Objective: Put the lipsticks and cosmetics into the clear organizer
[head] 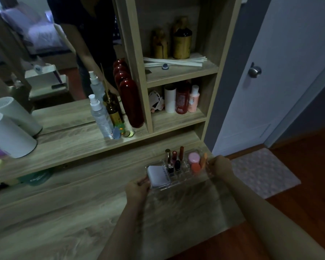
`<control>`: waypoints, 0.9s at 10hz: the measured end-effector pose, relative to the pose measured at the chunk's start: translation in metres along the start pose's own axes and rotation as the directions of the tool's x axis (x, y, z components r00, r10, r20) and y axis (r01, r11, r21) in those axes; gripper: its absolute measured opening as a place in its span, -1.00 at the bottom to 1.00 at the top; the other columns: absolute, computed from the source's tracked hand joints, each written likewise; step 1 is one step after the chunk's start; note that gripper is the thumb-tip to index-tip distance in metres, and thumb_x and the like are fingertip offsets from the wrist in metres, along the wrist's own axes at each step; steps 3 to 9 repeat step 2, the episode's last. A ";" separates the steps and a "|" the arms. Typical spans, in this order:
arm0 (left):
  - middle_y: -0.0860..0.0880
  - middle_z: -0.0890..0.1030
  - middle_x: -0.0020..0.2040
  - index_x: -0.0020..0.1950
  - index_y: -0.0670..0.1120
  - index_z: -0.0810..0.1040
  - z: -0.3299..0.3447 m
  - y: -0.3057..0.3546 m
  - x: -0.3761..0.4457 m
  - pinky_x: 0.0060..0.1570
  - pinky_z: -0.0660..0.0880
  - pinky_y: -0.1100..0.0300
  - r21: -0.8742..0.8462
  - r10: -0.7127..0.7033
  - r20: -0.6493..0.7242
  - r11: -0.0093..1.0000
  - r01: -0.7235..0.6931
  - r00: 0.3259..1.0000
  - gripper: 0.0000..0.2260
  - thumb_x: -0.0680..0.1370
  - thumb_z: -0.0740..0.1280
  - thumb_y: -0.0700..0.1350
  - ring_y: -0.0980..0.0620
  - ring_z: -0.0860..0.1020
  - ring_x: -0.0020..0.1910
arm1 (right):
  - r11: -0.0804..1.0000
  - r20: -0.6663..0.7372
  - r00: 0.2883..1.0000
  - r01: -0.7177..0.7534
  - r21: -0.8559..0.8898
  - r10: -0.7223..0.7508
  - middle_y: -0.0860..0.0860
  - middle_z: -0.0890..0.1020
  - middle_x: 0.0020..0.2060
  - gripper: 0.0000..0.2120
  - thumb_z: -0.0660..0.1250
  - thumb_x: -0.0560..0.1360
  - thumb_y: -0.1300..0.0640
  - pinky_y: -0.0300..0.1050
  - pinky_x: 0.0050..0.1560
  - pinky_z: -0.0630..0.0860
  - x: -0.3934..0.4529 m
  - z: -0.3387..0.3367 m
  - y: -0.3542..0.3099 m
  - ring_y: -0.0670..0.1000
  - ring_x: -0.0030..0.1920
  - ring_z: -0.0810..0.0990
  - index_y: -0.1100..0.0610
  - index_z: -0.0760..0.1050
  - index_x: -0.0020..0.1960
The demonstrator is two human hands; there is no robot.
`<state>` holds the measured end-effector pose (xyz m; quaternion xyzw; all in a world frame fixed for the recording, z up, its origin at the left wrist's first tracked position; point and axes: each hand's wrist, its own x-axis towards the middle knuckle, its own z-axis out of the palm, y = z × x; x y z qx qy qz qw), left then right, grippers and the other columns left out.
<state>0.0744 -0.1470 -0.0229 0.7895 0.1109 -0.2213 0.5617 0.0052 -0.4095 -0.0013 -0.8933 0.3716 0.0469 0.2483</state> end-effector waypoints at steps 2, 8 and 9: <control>-0.26 0.58 0.16 0.37 -0.21 0.38 -0.002 0.009 -0.013 0.04 0.51 -0.04 0.066 0.064 -0.037 0.996 -0.062 0.997 -0.62 0.55 0.25 -0.24 -0.18 0.56 0.05 | 0.993 0.034 0.992 0.120 -0.017 -0.119 0.19 0.68 0.03 -0.77 0.23 0.59 0.16 -0.17 0.04 0.48 -0.014 -0.007 0.009 0.12 0.07 0.64 0.29 0.57 0.05; -0.26 0.58 0.16 0.37 -0.21 0.38 -0.002 0.009 -0.013 0.04 0.51 -0.04 0.066 0.064 -0.037 0.996 -0.062 0.997 -0.62 0.55 0.25 -0.24 -0.18 0.56 0.05 | 0.993 0.034 0.992 0.120 -0.017 -0.119 0.19 0.68 0.03 -0.77 0.23 0.59 0.16 -0.17 0.04 0.48 -0.014 -0.007 0.009 0.12 0.07 0.64 0.29 0.57 0.05; -0.26 0.58 0.16 0.37 -0.21 0.38 -0.002 0.009 -0.013 0.04 0.51 -0.04 0.066 0.064 -0.037 0.996 -0.062 0.997 -0.62 0.55 0.25 -0.24 -0.18 0.56 0.05 | 0.993 0.034 0.992 0.120 -0.017 -0.119 0.19 0.68 0.03 -0.77 0.23 0.59 0.16 -0.17 0.04 0.48 -0.014 -0.007 0.009 0.12 0.07 0.64 0.29 0.57 0.05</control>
